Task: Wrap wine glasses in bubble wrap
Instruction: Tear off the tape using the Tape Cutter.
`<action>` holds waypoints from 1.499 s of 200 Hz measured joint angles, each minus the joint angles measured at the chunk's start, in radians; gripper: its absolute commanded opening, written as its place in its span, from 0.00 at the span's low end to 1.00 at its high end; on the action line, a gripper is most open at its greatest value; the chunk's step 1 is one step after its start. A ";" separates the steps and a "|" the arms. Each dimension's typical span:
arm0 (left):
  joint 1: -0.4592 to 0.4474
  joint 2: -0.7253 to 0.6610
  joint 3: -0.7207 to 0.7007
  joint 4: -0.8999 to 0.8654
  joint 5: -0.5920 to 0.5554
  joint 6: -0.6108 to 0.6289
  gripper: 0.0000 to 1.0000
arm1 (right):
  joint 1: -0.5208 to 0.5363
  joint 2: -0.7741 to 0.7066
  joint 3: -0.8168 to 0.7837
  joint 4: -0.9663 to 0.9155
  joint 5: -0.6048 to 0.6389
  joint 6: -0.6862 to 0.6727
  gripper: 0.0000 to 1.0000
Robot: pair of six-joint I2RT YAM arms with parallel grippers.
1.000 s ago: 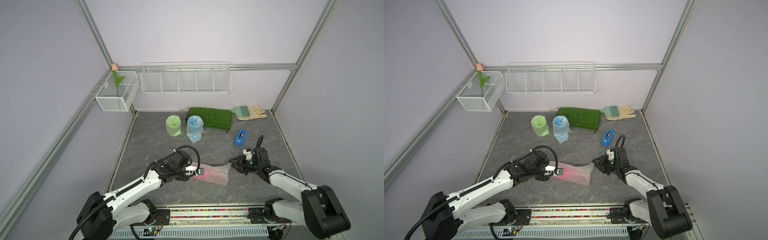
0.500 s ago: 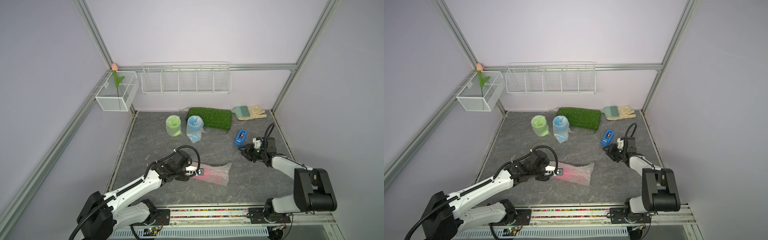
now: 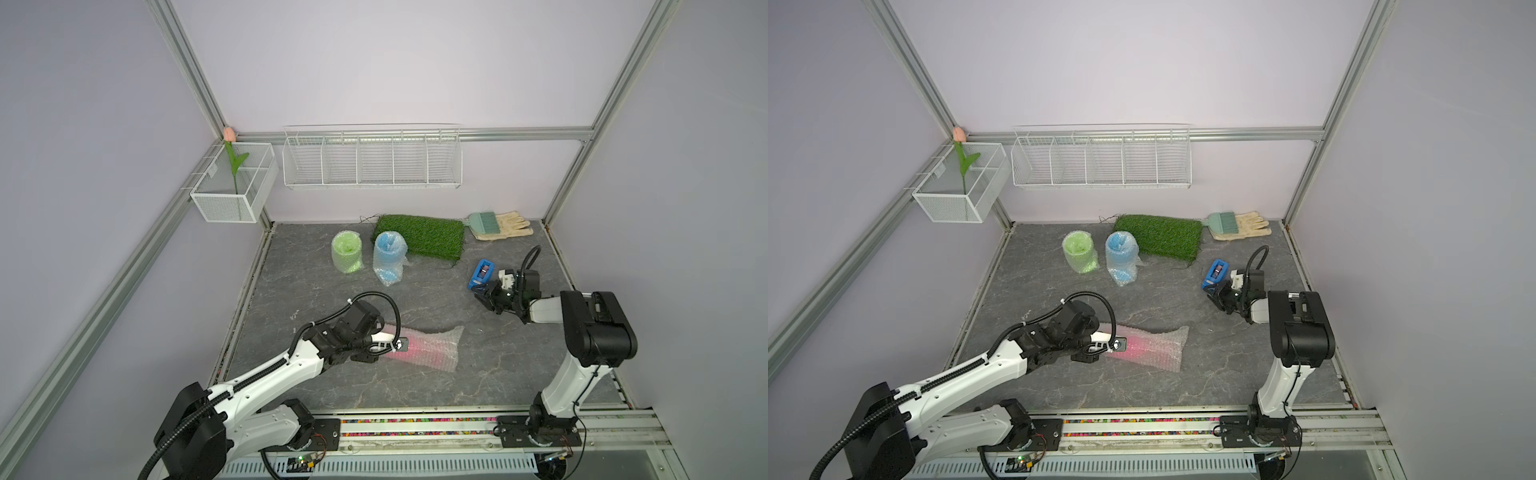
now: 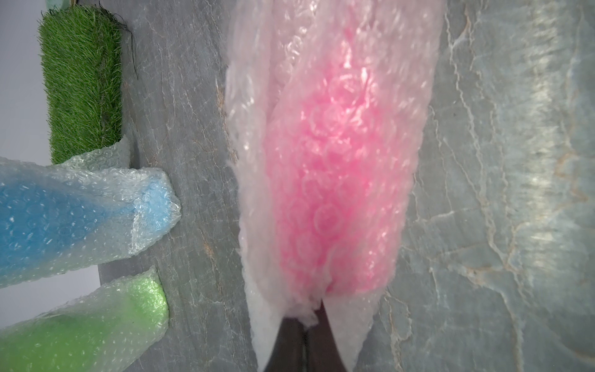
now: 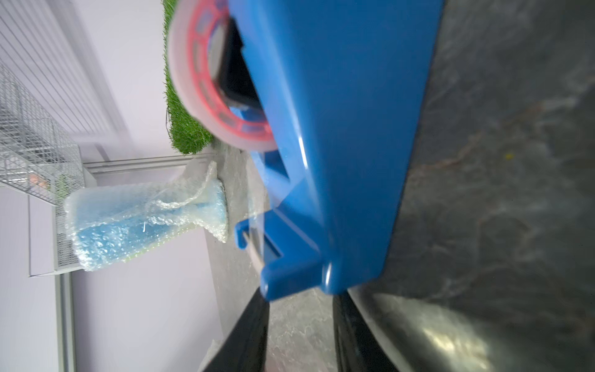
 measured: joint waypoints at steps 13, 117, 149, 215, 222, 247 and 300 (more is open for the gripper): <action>0.000 0.002 0.000 0.000 0.001 0.000 0.02 | 0.000 0.008 0.000 0.029 -0.002 0.013 0.28; 0.000 0.010 0.000 0.000 0.008 0.000 0.02 | -0.002 0.014 0.010 0.026 0.002 0.010 0.07; 0.000 0.010 0.000 -0.001 0.015 0.000 0.02 | -0.004 0.016 -0.012 -0.063 0.023 -0.002 0.07; 0.000 0.013 0.000 -0.005 0.022 0.000 0.02 | 0.002 -0.074 -0.012 -0.161 0.079 -0.045 0.07; 0.000 0.014 0.000 -0.005 0.023 0.000 0.02 | 0.008 -0.111 -0.010 -0.193 0.095 -0.061 0.06; 0.000 0.015 0.000 -0.007 0.023 0.000 0.02 | 0.039 -0.254 0.025 -0.308 0.152 -0.131 0.07; 0.000 0.015 0.000 -0.007 0.023 0.000 0.01 | 0.138 -0.490 0.154 -0.564 0.255 -0.304 0.07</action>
